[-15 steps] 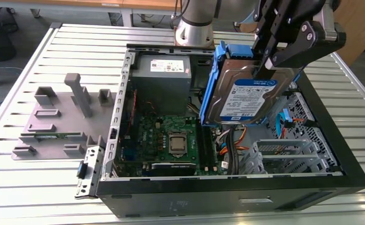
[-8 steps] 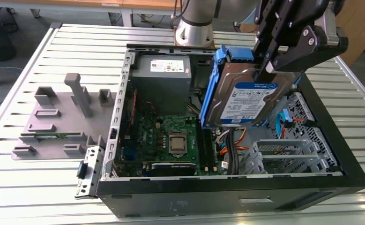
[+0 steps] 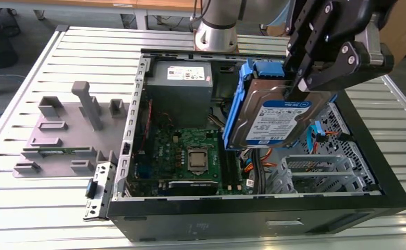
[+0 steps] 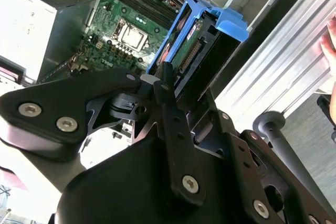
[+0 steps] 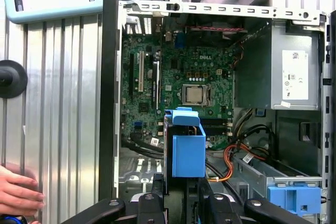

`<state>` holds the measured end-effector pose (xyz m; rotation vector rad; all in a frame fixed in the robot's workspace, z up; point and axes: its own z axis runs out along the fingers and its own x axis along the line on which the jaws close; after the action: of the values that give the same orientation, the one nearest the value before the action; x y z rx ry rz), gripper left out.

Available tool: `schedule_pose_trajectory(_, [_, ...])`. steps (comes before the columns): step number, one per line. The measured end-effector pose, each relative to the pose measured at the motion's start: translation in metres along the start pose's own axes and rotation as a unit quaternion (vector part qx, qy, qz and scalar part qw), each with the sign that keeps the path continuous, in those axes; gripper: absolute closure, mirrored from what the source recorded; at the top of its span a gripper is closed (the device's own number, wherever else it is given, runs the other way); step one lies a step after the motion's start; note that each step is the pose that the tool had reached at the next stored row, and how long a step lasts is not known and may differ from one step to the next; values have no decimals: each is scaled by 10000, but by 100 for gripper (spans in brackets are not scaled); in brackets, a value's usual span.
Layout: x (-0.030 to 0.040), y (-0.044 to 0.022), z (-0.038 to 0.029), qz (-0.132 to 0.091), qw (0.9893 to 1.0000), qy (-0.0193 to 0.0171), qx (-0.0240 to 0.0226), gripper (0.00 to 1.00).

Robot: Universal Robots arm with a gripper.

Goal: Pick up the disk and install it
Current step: 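Pick up the disk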

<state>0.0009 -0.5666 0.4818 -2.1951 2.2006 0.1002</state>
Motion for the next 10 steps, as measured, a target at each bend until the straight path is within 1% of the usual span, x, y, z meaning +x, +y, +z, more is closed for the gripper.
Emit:
schedule_pose_trajectory(2, [20, 1, 4, 1, 10000, 0, 0, 65])
schedule_pose_trajectory(6, [25, -14, 6, 0, 10000, 0, 0, 65])
schedule_pose_trajectory(7, [26, -25, 7, 0, 10000, 0, -1, 65])
schedule_pose_trajectory(10, [26, -88, 7, 1, 10000, 0, -7, 65])
